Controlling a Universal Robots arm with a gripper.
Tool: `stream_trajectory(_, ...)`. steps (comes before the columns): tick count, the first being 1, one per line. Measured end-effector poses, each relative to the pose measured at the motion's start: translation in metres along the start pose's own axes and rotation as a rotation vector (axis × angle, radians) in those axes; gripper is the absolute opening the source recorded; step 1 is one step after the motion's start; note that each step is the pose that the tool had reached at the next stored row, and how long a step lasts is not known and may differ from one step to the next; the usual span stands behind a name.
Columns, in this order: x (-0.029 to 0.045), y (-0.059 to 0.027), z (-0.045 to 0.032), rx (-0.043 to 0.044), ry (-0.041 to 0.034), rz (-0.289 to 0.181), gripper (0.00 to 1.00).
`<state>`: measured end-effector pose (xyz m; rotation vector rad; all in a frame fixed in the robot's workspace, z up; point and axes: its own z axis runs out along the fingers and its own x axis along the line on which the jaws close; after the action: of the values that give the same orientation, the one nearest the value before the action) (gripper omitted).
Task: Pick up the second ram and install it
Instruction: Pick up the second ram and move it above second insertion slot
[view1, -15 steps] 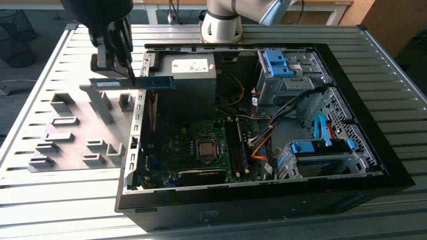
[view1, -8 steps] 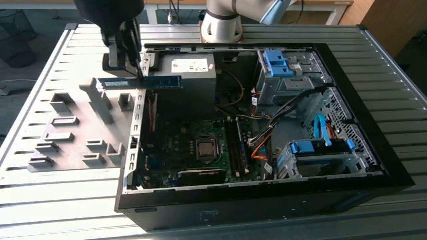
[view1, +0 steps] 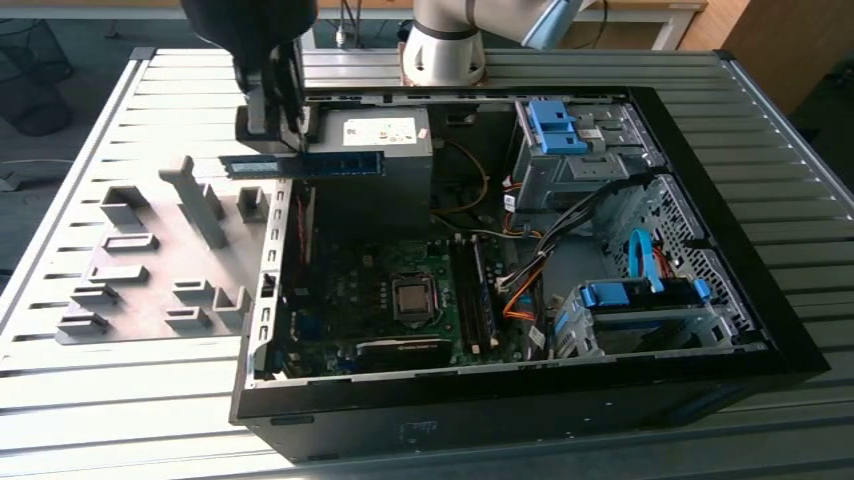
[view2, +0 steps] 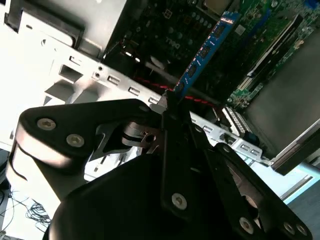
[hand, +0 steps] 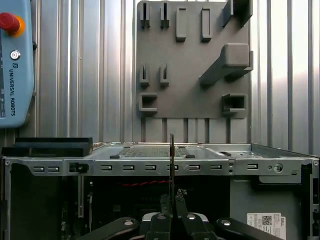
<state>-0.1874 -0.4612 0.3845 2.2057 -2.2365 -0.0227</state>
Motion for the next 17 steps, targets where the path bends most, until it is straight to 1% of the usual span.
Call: stream_trajectory(17,-0.0006,-0.0399,-0.0004,0.0001,0.0000,0.000,0.14)
